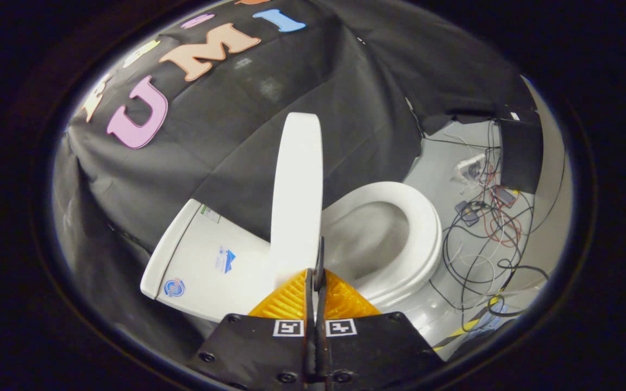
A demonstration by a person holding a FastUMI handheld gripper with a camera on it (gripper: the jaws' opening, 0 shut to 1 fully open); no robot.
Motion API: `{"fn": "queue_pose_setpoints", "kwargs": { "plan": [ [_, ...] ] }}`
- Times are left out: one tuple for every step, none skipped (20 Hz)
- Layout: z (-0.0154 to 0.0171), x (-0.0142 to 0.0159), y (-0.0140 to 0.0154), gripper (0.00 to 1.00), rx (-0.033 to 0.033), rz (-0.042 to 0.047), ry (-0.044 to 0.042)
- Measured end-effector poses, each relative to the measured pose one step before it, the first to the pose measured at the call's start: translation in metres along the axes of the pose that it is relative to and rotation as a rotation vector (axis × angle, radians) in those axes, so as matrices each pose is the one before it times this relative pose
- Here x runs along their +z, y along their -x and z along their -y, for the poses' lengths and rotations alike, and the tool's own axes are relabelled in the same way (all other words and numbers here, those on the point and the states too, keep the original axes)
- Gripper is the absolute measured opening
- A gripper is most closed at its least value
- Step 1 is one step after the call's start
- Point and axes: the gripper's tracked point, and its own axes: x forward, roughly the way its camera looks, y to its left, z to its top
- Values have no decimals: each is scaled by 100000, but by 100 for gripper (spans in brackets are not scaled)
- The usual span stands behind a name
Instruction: Open the toilet lid.
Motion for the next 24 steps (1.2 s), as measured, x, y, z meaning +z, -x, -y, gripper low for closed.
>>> {"fn": "queue_pose_setpoints", "kwargs": {
  "plan": [
    [-265,109,44,0,182,-43,1100],
    [-237,8,8,0,-39,-152,633],
    [-253,75,-3,0,-91,109,869],
    [-166,-9,64,0,-126,22,843],
    [-251,97,85,0,361,378,256],
    [-432,-17,122,0,921,357,-512],
    [-444,74,21,0,634,151,14],
    [-189,61,122,1,175,515,208],
    [-271,80,-78,0,187,-105,410],
    [-477,25,59,0,437,691,567],
    [-352,-68,76,1,474,-175,-151],
    [-262,88,87,0,490,557,102],
    [-210,1,104,1,474,132,192],
    [-226,19,-93,0,395,95,450],
    [-183,39,-13,0,250,162,1347],
    [-202,-24,55,1,218,-4,670],
    [-351,108,-27,0,416,79,790],
    [-283,60,104,0,247,122,924],
    [-481,82,-24,1,420,232,1508],
    [-444,0,84,1,184,192,2074],
    [-387,-2,-3,1,-81,292,1944],
    [-374,29,48,0,-62,-26,1818],
    [-324,128,-26,0,-19,438,1489],
    [-450,-130,-12,0,216,-90,1361]
  ]
}}
